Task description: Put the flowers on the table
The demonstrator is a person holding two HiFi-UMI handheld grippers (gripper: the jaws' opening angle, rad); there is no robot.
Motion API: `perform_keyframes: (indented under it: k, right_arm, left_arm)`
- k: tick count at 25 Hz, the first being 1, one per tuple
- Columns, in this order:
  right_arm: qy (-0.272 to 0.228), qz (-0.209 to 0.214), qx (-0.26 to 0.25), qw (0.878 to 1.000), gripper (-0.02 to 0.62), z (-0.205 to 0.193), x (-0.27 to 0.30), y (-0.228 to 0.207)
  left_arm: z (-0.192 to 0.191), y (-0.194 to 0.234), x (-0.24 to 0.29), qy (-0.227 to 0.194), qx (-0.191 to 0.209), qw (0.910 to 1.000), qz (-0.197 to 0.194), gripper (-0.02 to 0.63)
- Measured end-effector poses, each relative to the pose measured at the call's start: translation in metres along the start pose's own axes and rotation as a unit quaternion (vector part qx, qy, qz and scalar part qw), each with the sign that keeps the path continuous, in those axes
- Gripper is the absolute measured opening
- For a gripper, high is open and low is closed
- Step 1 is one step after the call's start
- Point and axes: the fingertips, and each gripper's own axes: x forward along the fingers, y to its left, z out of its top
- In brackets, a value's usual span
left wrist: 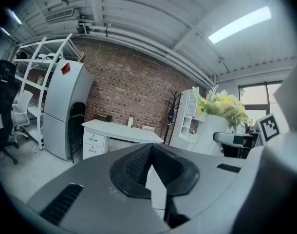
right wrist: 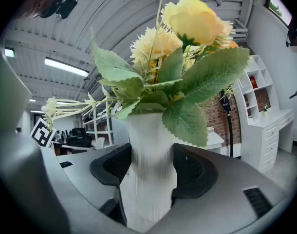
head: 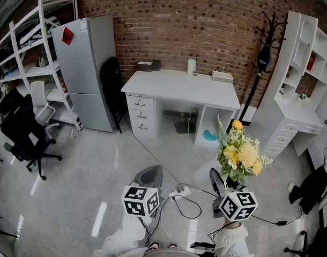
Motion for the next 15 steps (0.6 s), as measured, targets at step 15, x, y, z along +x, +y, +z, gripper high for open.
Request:
perform_keyframes:
  k: [15]
  right_arm:
    - [0.014,0.031,-0.032,0.999,0.256,0.000,0.005,0.011]
  left_arm:
    - [-0.006,0.004,-0.001,0.004,-0.006,0.9998,0.019,0.006]
